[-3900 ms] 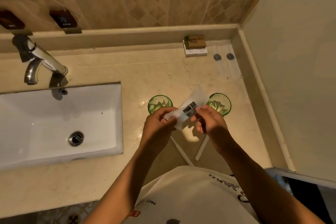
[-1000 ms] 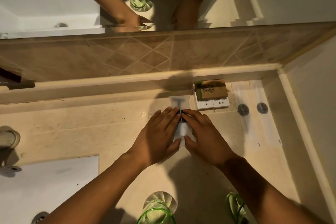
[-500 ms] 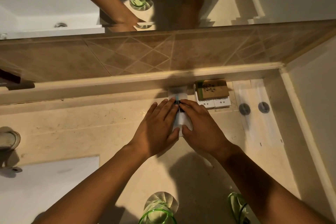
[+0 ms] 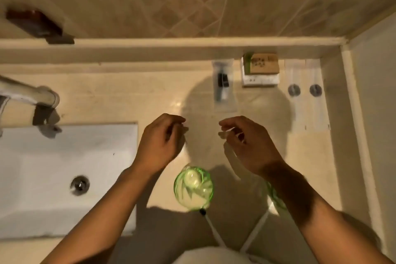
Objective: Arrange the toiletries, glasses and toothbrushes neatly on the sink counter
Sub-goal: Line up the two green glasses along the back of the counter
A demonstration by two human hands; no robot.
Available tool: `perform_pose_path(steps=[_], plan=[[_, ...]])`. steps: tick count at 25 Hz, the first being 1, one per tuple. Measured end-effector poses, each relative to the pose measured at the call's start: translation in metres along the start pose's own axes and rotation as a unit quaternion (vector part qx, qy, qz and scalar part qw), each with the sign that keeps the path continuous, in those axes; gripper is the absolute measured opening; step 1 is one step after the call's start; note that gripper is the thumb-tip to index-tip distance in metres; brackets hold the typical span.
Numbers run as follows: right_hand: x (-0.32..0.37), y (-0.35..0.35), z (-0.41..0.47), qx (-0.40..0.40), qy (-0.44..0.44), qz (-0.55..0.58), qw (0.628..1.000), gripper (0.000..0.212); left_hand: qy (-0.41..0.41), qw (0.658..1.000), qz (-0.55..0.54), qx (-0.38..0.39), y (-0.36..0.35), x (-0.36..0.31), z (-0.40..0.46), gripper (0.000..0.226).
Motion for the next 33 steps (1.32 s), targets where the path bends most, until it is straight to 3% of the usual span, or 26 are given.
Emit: perform_pose_path(steps=[3, 6, 9, 15, 25, 33], plan=[[-0.008, -0.036, -0.048, 0.06, -0.035, 0.051, 0.996, 0.029, 0.141, 0.979, -0.144, -0.028, 0.005, 0.032, -0.065, 0.026], [-0.023, -0.067, -0.085, 0.082, -0.079, 0.056, 0.992, 0.042, 0.275, 0.919, -0.279, -0.04, -0.014, 0.058, -0.125, 0.033], [-0.031, -0.082, -0.103, 0.024, -0.131, 0.116, 0.984, 0.04, 0.308, 0.878, -0.365, -0.039, -0.025, 0.053, -0.154, 0.032], [-0.021, -0.08, -0.082, -0.048, -0.158, 0.162, 0.973, 0.034, 0.294, 0.817, -0.493, -0.055, -0.026, 0.043, -0.136, 0.03], [-0.014, -0.085, 0.019, -0.127, -0.169, 0.366, 0.906, 0.05, 0.273, 0.832, -0.478, -0.066, -0.004, 0.02, -0.016, 0.028], [-0.004, -0.075, 0.091, -0.158, -0.142, 0.376, 0.902, 0.049, 0.254, 0.823, -0.5, -0.087, 0.001, 0.009, 0.049, 0.03]])
Point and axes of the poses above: each hand's wrist, its own z-axis towards the middle knuckle, its own y-axis out of the back of the hand, x = y × z, the point moved 5 cm from there along z, towards the middle knuckle, and after that the axes turned 6 degrees about y, right-handed, at the moved point
